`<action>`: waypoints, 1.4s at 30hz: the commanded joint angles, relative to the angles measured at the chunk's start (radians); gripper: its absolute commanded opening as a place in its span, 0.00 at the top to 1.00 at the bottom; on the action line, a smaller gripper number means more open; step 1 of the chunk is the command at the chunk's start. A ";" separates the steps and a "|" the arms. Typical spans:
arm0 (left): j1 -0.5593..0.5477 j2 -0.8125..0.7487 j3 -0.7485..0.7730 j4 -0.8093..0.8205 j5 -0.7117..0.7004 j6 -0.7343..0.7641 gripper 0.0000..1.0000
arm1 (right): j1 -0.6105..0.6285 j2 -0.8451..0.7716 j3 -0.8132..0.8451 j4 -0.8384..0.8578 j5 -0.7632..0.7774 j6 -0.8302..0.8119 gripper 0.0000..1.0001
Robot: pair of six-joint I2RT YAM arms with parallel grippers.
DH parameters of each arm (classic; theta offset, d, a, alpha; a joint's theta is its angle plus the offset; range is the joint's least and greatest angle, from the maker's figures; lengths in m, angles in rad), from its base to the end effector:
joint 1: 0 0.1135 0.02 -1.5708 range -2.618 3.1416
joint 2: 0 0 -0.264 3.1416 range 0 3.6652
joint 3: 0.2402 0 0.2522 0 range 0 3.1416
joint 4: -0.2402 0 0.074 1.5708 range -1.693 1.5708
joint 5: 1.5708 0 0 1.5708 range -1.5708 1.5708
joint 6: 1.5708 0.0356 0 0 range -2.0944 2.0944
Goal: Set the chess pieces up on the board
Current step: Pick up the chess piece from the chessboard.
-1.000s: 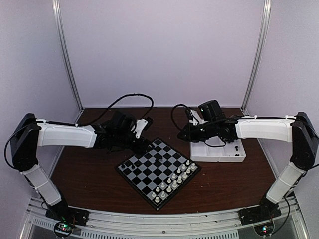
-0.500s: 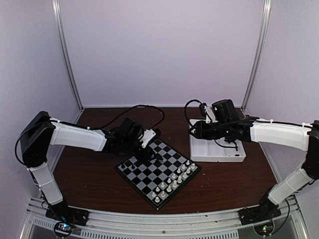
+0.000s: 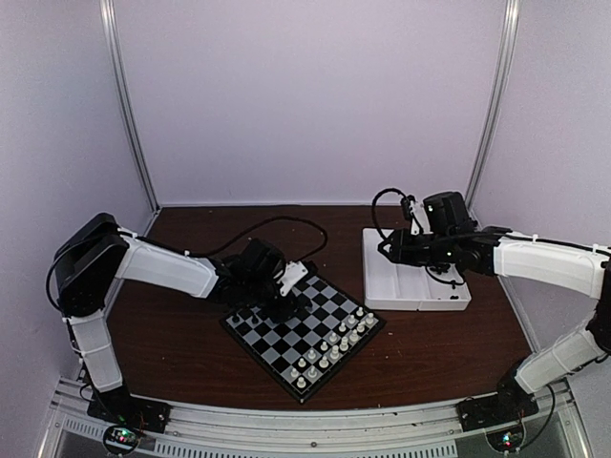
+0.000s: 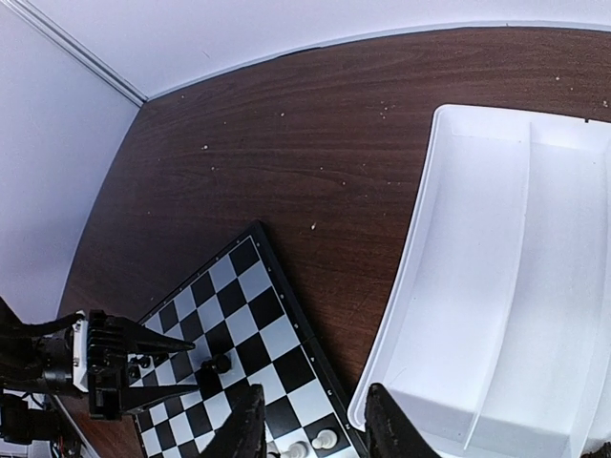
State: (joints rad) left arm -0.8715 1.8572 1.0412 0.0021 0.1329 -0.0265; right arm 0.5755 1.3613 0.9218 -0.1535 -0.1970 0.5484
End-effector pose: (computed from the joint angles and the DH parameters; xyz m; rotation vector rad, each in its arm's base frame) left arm 0.2417 -0.2947 0.1500 1.0658 2.2122 -0.5708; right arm 0.2501 0.1705 0.2609 -0.1505 2.2747 0.8357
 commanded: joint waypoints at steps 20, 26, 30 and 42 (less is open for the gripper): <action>-0.004 0.039 0.044 -0.027 -0.017 0.014 0.75 | -0.030 0.010 -0.030 0.060 -0.026 0.023 0.68; -0.004 0.034 0.033 -0.029 -0.025 0.015 0.83 | -0.033 0.011 -0.039 0.069 -0.031 0.031 0.68; -0.004 0.034 0.036 -0.032 -0.030 0.014 0.93 | -0.034 0.012 -0.041 0.071 -0.037 0.032 0.68; -0.004 -0.055 0.095 -0.175 -0.071 0.017 0.99 | -0.037 0.014 -0.045 0.073 -0.052 0.030 0.68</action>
State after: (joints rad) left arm -0.8715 1.8633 1.0817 -0.0898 0.0883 -0.0162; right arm 0.5426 1.3689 0.8902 -0.1001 -0.2321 0.5755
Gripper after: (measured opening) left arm 0.075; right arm 0.322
